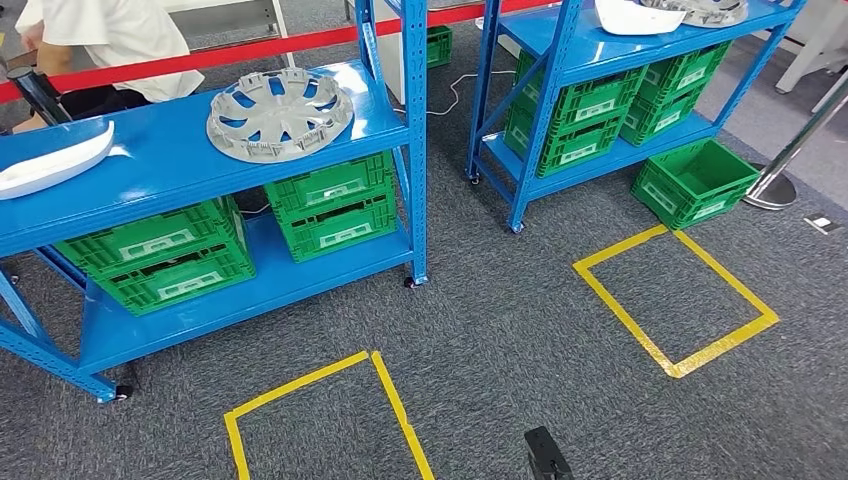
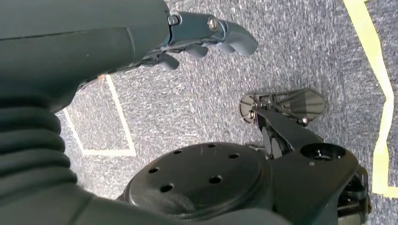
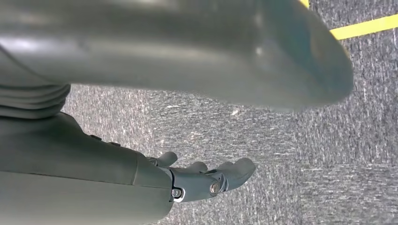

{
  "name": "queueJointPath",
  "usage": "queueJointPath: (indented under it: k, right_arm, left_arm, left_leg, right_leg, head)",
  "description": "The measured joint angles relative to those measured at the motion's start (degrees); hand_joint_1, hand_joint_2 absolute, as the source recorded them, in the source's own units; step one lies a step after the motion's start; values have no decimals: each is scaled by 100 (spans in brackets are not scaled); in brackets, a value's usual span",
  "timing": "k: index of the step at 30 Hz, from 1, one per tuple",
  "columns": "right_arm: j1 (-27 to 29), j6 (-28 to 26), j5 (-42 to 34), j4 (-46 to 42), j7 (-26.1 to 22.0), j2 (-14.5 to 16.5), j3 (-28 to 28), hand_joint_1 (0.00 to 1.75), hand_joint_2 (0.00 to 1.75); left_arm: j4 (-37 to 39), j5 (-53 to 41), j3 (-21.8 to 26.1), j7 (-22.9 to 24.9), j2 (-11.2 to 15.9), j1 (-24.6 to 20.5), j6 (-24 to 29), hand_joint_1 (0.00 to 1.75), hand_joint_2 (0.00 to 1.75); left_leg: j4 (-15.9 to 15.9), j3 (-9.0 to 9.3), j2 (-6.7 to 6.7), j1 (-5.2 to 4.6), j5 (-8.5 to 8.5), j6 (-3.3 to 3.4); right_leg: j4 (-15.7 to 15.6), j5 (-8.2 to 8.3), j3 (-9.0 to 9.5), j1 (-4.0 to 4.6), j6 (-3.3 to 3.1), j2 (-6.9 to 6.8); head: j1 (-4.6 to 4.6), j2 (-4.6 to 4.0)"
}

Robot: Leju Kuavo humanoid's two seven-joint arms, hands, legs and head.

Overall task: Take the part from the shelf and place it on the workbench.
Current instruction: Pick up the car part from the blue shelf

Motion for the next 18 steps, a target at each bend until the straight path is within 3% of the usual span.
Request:
queueJointPath:
  k: [4, 8, 18]
  right_arm:
    - [0, 0, 0, 14, 0, 0, 0, 0, 0]
    - [-2, 0, 0, 28, -3, 0, -1, 0, 175]
    - [-328, 47, -324, 365, -415, 160, -709, 0, 175]
  left_arm:
    - [-8, -1, 0, 0, 0, 0, 0, 0, 175]
    - [-8, 0, 0, -1, -1, -2, 0, 0, 175]
    - [239, -524, 688, -215, -240, -362, 574, 0, 175]
  left_leg:
    - [-1, 4, 0, 4, 0, -1]
    - [-2, 5, 0, 5, 1, -1]
    - [-2, 7, -1, 5, 1, 0]
  right_leg:
    - [0, 0, 3, 3, 1, 0]
    - [0, -1, 4, 6, 1, 0]
    - [0, 0, 8, 4, 4, -2]
  head:
    - [-1, -1]
    - [-1, -1]
    - [-1, 0]
